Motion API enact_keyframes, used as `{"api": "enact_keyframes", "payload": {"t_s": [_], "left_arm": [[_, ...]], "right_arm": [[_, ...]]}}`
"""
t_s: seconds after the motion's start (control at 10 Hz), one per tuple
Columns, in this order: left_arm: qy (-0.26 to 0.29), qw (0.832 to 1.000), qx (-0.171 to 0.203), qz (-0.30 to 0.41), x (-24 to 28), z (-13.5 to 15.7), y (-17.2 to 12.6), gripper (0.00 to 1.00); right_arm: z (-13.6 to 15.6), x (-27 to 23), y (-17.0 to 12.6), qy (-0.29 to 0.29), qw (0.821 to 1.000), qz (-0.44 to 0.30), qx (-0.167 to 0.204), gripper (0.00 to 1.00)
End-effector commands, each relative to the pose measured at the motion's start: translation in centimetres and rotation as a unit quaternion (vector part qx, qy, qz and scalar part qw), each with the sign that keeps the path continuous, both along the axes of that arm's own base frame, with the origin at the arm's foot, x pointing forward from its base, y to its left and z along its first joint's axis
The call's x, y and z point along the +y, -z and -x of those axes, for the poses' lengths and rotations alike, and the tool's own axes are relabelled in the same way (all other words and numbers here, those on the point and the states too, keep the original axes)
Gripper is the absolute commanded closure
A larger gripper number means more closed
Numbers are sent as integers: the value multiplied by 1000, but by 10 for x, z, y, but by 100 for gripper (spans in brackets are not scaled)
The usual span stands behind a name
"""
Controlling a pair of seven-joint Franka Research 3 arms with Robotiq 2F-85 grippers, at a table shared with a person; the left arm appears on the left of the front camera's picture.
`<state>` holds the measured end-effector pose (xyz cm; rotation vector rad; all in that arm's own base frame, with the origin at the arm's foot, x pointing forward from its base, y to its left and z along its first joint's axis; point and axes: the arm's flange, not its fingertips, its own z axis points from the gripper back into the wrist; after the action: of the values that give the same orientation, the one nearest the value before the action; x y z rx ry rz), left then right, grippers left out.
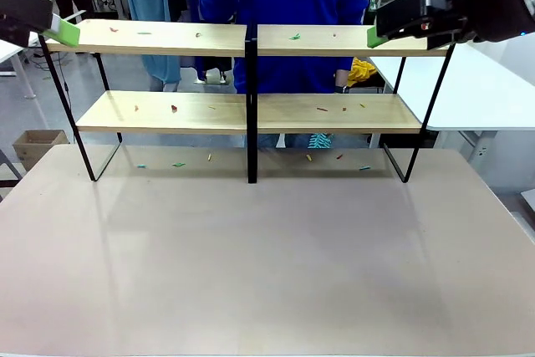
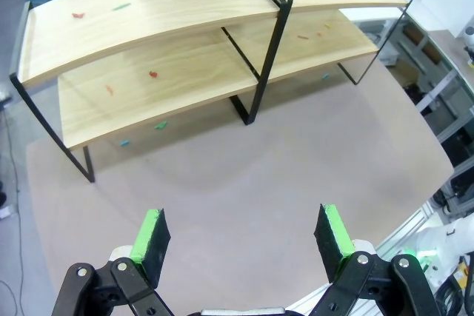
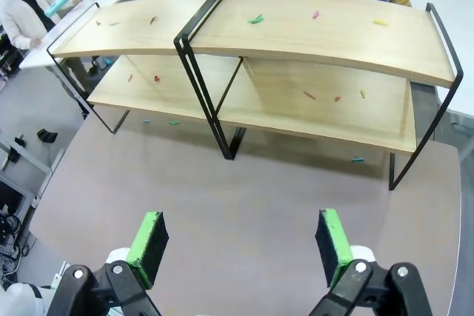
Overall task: Clean the shelves.
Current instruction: Pick up the Duster when the human hands it over.
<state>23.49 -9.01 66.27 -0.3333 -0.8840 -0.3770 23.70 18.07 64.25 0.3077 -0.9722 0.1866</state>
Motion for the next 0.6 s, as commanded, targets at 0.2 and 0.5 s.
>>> {"api": "enact_keyframes", "payload": {"t_s": [0.2,0.5], "left_arm": [[39,997,-58,20,5,2,-5,0],[33,997,-63,17,4,3,-4,0]], "right_arm": [[-2,5,7,9,1000,-5,-4,0],[-2,5,7,8,1000,-6,-3,0]]}}
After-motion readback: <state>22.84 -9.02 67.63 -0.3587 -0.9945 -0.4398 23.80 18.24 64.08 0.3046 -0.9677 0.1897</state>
